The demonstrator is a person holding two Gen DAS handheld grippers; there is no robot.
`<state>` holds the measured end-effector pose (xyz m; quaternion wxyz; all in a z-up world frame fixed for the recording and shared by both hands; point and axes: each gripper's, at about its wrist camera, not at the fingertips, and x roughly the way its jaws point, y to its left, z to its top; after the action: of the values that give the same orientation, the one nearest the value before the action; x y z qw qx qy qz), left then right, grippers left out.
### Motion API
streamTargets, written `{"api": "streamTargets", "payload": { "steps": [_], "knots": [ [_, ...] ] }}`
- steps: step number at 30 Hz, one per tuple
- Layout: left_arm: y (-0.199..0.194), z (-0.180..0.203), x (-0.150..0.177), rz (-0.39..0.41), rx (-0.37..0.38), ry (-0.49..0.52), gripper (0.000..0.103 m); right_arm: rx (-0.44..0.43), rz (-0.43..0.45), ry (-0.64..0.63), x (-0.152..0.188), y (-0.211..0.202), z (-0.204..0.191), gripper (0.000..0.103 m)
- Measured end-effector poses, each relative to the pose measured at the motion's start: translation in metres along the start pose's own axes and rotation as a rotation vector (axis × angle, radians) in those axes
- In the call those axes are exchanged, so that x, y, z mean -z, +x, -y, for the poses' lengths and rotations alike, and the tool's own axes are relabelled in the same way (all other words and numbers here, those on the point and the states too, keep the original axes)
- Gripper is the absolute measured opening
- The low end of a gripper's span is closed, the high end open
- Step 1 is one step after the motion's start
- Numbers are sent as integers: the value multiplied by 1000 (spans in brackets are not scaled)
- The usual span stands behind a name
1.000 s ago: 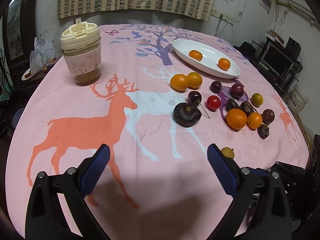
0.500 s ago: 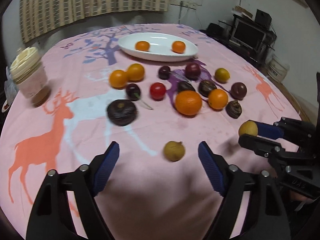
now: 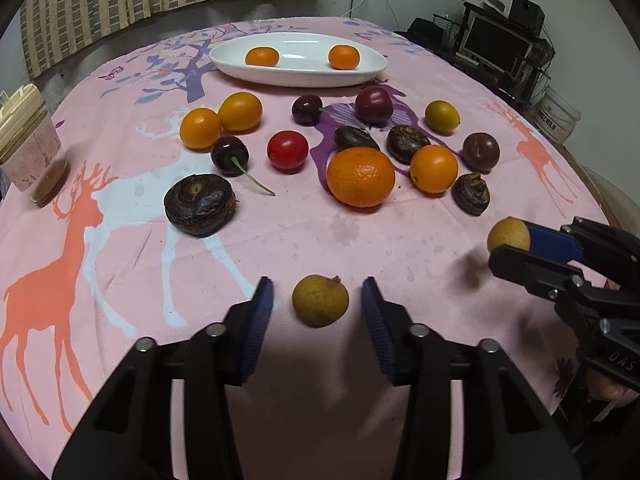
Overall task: Organize fruits
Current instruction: 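Grasp a small yellow fruit with the left tool while the right grasps another, then lower both small yellow fruits onto the white plate and open both tools, then grasp a dark purple fruit with the left tool while the right grasps an orange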
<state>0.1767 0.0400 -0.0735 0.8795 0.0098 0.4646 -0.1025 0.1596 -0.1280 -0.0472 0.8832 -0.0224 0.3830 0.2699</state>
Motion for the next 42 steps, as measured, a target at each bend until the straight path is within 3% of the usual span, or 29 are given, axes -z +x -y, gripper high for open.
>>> {"api": "streamTargets", "payload": {
  "steps": [3,9,13,17,20,23,30,31,32,33,36,39,42],
  "knots": [
    [0,4,0,-5,1,22,26,-9,3,4,-7,1,4,27],
    [-7,-3,-22,13,47,11,26,-13,59,37,-66,8,29,27],
    [-19,-16,-86,108,71,17,26,18,79,102,-128,41,60,27],
    [4,-27,-166,151,49,10,26,51,-4,159,-176,99,93,28],
    [40,-29,-214,123,43,9,26,124,-91,156,-191,141,110,28],
    [85,-28,-243,53,25,14,26,124,-158,178,-191,166,124,28],
    [131,-37,-252,-29,29,28,27,139,-164,140,-188,167,127,29],
    [130,-36,-252,-30,21,37,29,141,-147,140,-187,156,126,33],
    [126,-35,-251,-30,11,41,38,144,-126,136,-184,144,123,35],
    [118,-36,-250,-17,-9,39,55,145,-106,129,-182,133,120,39],
    [80,-41,-241,80,-45,24,86,124,-25,95,-157,83,96,45],
    [36,-53,-218,168,-101,1,97,58,6,61,-126,51,65,48],
    [5,-71,-183,221,-136,-47,98,-25,0,26,-89,38,30,49]
  ]
}}
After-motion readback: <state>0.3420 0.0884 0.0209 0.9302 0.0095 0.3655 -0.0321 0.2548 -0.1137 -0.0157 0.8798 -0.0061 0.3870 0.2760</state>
